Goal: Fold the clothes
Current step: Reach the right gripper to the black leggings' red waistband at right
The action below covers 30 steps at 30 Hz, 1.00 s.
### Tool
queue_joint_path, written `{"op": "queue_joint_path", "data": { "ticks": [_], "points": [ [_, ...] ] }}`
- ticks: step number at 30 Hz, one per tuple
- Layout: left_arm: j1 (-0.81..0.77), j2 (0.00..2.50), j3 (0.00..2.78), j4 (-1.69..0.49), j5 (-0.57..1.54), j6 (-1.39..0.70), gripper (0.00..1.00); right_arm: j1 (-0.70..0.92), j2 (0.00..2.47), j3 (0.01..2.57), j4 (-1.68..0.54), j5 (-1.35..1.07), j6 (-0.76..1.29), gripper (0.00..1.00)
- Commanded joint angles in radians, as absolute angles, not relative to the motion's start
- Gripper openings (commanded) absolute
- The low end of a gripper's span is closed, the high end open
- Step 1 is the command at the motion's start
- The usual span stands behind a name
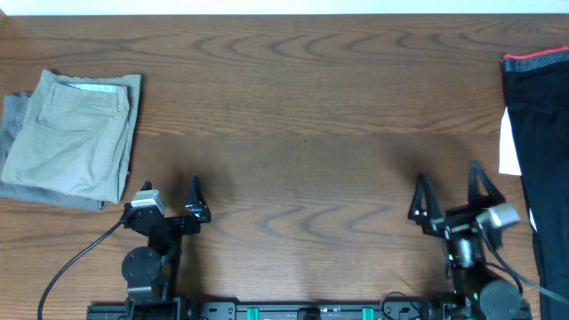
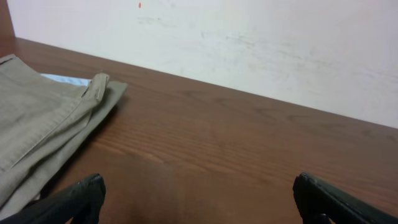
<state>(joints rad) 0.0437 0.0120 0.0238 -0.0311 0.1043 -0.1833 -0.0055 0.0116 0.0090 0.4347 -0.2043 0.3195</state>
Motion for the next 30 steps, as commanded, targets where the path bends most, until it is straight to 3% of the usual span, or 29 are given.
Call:
{"op": "queue_joint_path", "data": {
  "ticks": [1, 6, 11, 17, 24, 30],
  "points": [
    [0.039, 0.004, 0.004, -0.061, 0.111, -0.173, 0.98, -0.014, 0.023, 0.043, 0.465, -0.123, 0.271, 0.99],
    [0.04, 0.004, 0.004, -0.061, 0.111, -0.173, 0.98, -0.014, 0.159, 0.195, 0.431, -0.101, 0.159, 0.99],
    [0.039, 0.004, 0.004, -0.061, 0.111, -0.174, 0.98, -0.014, 0.462, 0.442, 0.324, -0.08, 0.034, 0.99],
    [0.04, 0.004, 0.004, -0.061, 0.111, -0.173, 0.98, -0.027, 0.927, 0.833, 0.053, 0.122, -0.049, 0.99],
    [0.04, 0.004, 0.004, -0.061, 0.111, -0.173, 0.98, -0.151, 1.464, 1.326, -0.336, 0.23, -0.068, 0.99],
    [0.04, 0.004, 0.004, -0.061, 0.111, -0.173, 0.98, -0.179, 1.679, 1.397, -0.356, 0.344, -0.182, 0.99]
  ]
}}
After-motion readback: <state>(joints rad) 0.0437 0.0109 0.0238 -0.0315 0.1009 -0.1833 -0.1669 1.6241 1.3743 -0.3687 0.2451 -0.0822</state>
